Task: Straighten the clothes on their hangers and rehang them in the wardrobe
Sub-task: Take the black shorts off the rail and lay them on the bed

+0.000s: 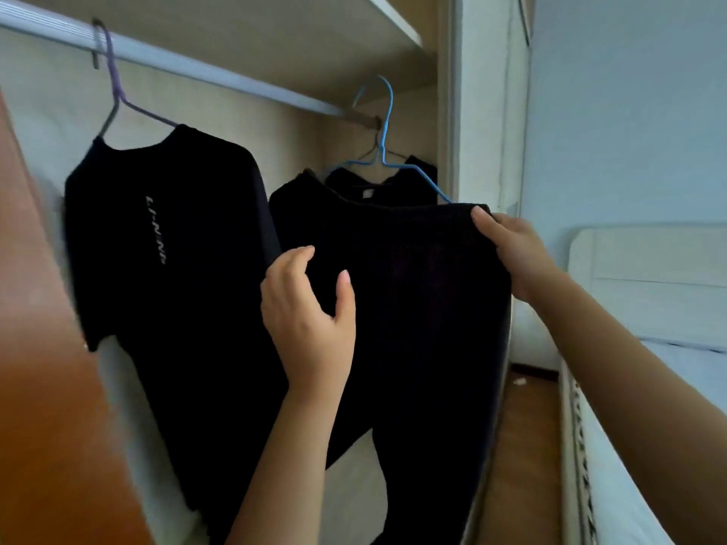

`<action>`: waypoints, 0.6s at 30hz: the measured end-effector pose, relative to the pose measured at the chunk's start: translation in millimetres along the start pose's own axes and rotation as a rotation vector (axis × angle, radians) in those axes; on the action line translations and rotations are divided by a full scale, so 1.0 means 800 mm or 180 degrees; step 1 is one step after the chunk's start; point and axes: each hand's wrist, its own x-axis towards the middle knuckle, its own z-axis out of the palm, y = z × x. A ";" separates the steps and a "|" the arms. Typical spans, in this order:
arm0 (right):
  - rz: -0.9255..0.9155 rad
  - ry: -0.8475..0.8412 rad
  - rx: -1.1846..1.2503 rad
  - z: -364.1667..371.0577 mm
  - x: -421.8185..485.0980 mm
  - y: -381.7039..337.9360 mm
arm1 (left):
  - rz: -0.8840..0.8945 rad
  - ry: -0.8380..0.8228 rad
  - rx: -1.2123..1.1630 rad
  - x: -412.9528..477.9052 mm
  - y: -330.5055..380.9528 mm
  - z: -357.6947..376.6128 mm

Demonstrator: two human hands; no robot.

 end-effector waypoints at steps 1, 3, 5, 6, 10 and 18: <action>0.0023 0.0065 -0.0056 -0.017 -0.019 -0.003 | -0.0085 -0.0164 -0.0165 -0.007 0.005 0.000; 0.0101 0.0207 -0.0128 -0.050 -0.056 -0.009 | -0.0175 -0.0466 -0.0430 -0.023 0.011 0.000; 0.0190 0.0284 -0.0240 -0.077 -0.090 -0.014 | -0.0173 -0.0729 -0.0471 -0.042 0.010 0.002; 0.0251 0.0305 -0.0319 -0.088 -0.104 -0.016 | -0.0205 -0.0853 -0.0458 -0.052 0.007 0.003; 0.0410 0.0215 -0.0708 -0.125 -0.147 -0.026 | -0.0779 -0.1417 -0.0508 -0.081 0.001 0.005; 0.0540 -0.0184 -0.0836 -0.161 -0.170 -0.032 | -0.1059 -0.1942 -0.0525 -0.101 -0.018 0.014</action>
